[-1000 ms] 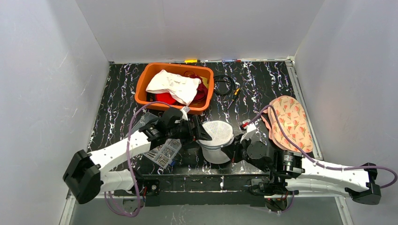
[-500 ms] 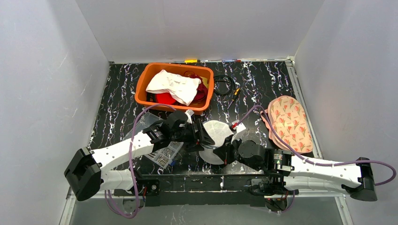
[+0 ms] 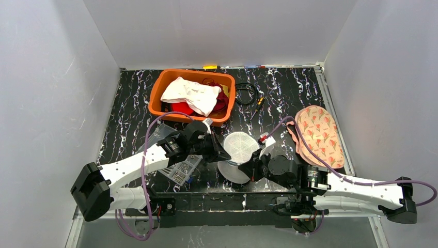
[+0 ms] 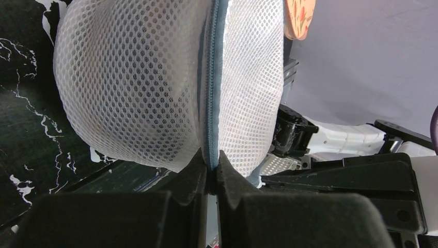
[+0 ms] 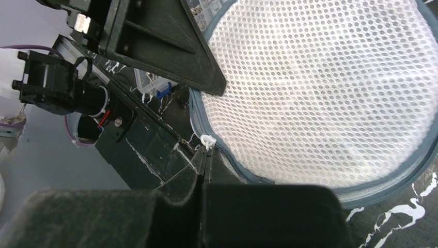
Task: Unzip the laundry bag and remove the bra
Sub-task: Unzip the laundry bag at the center of the board.
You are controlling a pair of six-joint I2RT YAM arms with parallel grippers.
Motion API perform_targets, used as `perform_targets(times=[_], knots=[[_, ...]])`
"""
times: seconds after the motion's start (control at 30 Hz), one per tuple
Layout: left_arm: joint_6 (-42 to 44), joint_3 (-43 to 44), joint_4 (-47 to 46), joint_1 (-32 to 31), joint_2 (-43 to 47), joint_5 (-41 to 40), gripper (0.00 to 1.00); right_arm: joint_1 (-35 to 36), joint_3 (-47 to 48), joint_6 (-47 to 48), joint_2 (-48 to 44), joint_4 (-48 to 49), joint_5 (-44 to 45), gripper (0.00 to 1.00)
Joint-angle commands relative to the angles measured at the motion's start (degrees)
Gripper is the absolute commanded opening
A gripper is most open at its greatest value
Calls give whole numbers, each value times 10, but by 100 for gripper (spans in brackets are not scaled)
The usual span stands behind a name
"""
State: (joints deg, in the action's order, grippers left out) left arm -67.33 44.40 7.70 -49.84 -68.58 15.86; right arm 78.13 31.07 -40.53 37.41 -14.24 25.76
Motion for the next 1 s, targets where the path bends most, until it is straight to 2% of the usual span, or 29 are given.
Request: perform_targets(times=[0.0, 0.47, 0.6, 0.63, 0.73, 0.77, 0.87, 0.9, 0.97], knots=[[8, 4, 28, 4, 6, -36, 0, 1, 13, -7, -23, -18, 27, 1], [-12, -11, 50, 5, 32, -80, 0, 2, 7, -31, -55, -73, 62, 1], [-22, -17, 38, 5, 36, -80, 0, 1, 4, -45, -51, -57, 57, 1], [-27, -20, 33, 5, 37, -80, 0, 1, 4, -54, -49, -49, 53, 5], [-44, -34, 8, 5, 41, -85, 0, 1, 4, -96, -47, -23, 42, 47], [-51, -38, 2, 5, 42, -87, 0, 1, 4, -114, -48, -15, 42, 56], [-70, -47, -19, 5, 43, -92, 0, 1, -4, -173, -53, 0, 48, 69], [-75, -50, -24, 4, 44, -95, 0, 1, -7, -193, -55, 1, 51, 77], [-84, -54, -35, 4, 47, -101, 0, 2, -10, -232, -54, -5, 58, 81]])
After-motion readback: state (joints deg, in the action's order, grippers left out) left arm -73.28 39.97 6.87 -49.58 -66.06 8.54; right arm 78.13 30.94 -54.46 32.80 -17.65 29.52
